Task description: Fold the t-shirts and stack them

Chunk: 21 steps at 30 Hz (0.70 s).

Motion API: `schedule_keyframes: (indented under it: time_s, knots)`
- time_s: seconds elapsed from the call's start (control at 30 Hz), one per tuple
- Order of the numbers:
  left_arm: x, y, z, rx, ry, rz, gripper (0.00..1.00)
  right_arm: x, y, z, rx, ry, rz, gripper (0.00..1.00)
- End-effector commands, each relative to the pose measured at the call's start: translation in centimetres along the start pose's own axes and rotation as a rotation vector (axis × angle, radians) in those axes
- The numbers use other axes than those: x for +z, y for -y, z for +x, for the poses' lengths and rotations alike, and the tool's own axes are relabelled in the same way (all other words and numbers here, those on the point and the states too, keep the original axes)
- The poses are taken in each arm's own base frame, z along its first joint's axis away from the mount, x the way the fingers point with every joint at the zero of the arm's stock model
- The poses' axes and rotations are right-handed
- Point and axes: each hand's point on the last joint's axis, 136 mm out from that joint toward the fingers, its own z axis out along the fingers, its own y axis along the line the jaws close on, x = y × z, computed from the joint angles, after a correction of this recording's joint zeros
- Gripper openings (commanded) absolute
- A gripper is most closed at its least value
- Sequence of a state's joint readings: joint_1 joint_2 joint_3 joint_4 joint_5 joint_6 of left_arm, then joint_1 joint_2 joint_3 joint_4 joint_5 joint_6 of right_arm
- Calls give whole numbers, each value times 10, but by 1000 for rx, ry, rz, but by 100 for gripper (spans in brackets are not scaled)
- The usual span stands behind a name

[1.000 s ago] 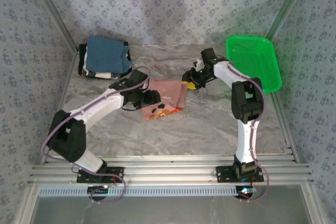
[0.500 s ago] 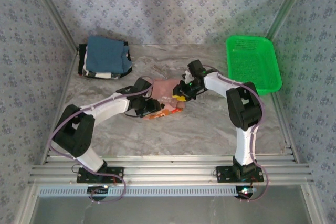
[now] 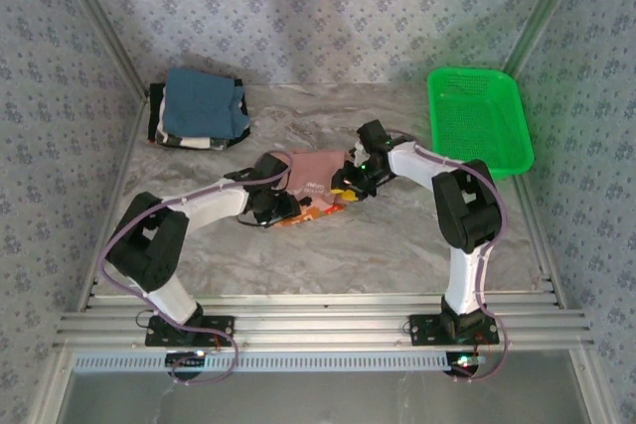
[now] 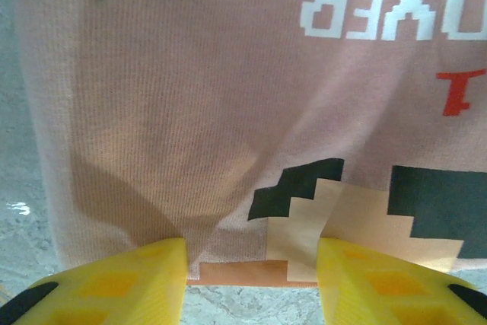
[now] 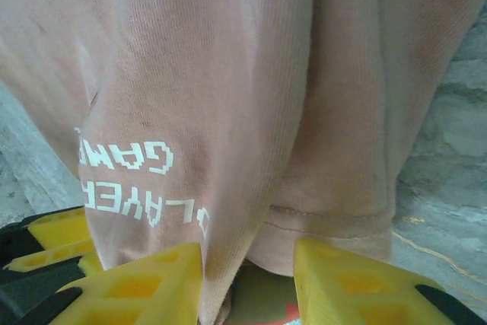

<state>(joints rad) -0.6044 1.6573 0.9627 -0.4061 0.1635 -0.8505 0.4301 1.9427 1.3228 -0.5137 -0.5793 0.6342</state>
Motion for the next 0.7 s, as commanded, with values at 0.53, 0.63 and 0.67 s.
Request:
schedule_keyframes:
  time_s: [0.53,0.63,0.67]
  knots:
    - [23,-41,16,15,-54,-156,44,-22,26,-6,16,23,40,0]
    - [26,-46,18,25,-67,-180,43,-31,36,-5,-10,11,65,0]
    - [26,-47,18,25,-68,-183,43,-32,40,-3,-15,7,72,0]
